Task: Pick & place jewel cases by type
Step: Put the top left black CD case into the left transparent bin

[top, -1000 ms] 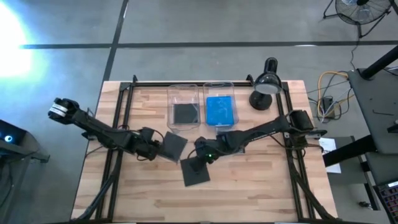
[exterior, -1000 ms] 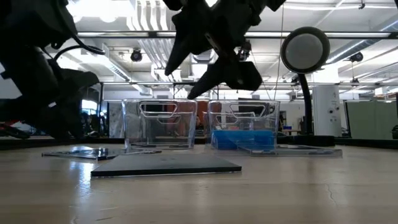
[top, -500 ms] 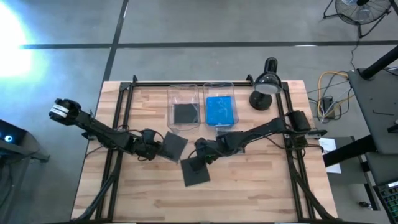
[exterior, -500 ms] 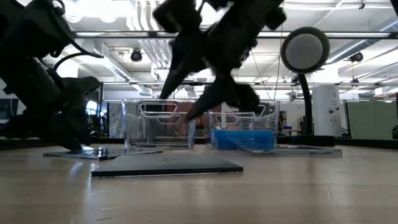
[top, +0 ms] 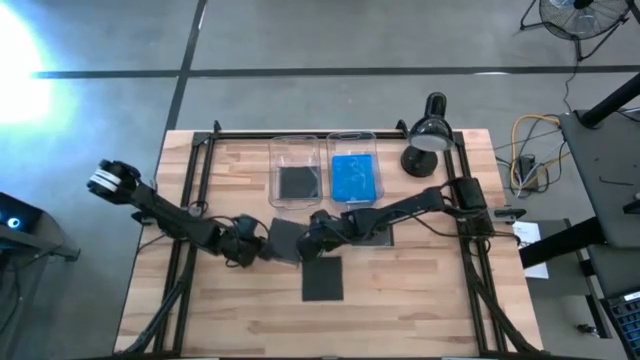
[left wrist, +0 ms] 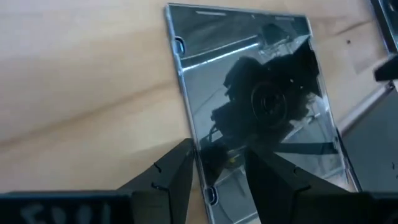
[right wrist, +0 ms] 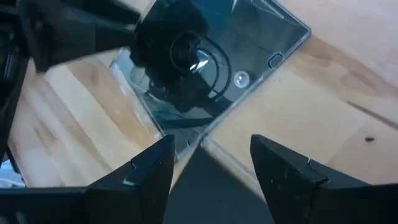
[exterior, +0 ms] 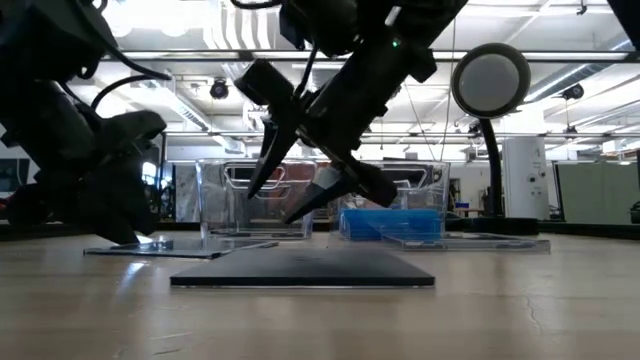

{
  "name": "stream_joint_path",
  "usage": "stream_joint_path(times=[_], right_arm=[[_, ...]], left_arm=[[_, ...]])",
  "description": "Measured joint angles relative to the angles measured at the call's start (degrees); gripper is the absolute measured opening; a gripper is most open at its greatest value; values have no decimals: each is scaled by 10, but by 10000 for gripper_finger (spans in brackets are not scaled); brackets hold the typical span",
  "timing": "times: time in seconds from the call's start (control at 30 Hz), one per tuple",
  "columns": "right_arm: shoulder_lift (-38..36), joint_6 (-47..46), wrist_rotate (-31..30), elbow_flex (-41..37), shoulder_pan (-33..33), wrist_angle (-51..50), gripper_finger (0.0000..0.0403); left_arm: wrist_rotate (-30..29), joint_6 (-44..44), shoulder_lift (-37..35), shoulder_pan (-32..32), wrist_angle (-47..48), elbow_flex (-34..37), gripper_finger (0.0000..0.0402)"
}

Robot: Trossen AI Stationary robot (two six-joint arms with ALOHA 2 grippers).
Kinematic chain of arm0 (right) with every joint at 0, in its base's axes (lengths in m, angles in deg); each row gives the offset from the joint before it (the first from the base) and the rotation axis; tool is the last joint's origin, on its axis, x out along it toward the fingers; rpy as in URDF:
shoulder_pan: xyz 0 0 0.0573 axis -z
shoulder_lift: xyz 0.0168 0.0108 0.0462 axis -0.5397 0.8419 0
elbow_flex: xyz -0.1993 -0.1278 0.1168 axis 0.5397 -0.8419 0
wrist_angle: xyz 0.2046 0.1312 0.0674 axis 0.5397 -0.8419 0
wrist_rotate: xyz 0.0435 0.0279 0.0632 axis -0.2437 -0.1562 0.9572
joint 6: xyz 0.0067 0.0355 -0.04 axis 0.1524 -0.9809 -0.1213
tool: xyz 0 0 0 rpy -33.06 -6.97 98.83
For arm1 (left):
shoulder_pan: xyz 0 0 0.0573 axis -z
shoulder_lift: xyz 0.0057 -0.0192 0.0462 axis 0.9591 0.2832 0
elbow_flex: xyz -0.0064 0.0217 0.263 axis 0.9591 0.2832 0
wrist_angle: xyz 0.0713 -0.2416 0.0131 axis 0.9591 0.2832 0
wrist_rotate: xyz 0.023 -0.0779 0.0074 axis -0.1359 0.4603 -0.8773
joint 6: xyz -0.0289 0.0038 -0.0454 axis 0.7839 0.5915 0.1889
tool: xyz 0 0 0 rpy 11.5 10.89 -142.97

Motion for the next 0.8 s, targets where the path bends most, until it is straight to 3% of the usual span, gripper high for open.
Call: stream_joint_path(times=[0.4,0.8], right_arm=[[44,0,7,3,1,30,206],[4,29,43,10,0,75,206]], left_arm=[[12,-36,75,14,3,-69,128],[60,-71,82,35,65,-72,129]])
